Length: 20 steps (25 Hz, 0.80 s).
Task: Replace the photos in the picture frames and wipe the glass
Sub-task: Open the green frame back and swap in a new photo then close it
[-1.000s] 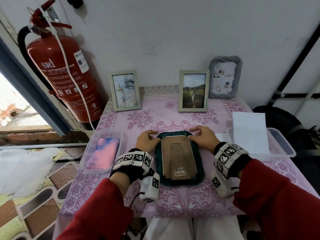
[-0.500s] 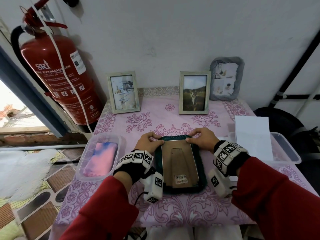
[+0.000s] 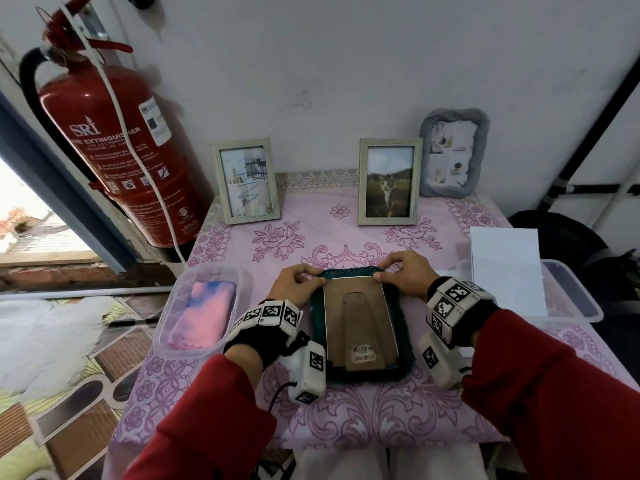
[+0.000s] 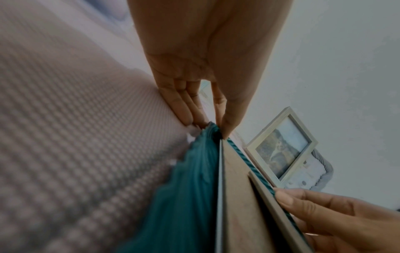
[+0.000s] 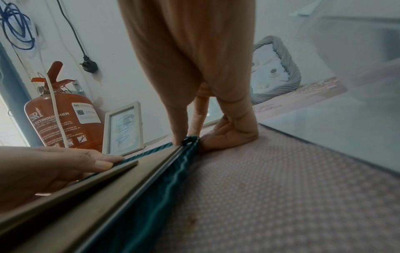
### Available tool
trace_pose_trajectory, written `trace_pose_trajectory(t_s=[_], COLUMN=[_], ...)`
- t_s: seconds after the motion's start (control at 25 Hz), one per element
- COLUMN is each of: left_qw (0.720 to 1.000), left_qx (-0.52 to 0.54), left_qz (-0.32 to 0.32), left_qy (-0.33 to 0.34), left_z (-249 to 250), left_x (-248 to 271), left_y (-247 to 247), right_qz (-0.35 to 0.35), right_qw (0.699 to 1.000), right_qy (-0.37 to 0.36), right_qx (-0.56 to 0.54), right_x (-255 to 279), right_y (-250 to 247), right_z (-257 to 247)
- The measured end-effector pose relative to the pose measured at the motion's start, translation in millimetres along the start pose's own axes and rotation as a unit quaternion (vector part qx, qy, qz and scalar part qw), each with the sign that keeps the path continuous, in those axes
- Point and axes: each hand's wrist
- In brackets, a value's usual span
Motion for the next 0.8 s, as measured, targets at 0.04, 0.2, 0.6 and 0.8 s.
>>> trace_pose_trajectory(t_s=[0.04, 0.2, 0.6, 0.8], left_qw=[1.0, 0.999, 0.994, 0.994], left_qx=[-0.005, -0.026, -0.057, -0.056], left_qz=[-0.002, -0.005, -0.017, -0.017], left_qy=[0.006, 0.036, 0.089, 0.09], left_z=[0, -1, -1, -1], left_x=[0, 1, 1, 2], left_y=[0, -1, -5, -5], right_qz=[-0.006, -0.026, -0.057, -0.066], right_qw=[1.0, 0.999, 0.998, 0.996], right_qy=[-0.008, -0.022, 0.003, 0.014], right_qx=[0.009, -0.007, -0.039, -0.054], right_x=[0, 2, 7, 9], right_y=[-1, -6, -12, -14], right_z=[0, 0, -6, -8])
Point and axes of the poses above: each hand's wrist, its own x-axis away from the middle knuckle, its own y-axis out of the palm, z = x × y, and after that the axes turned 5 degrees about -y, right-handed
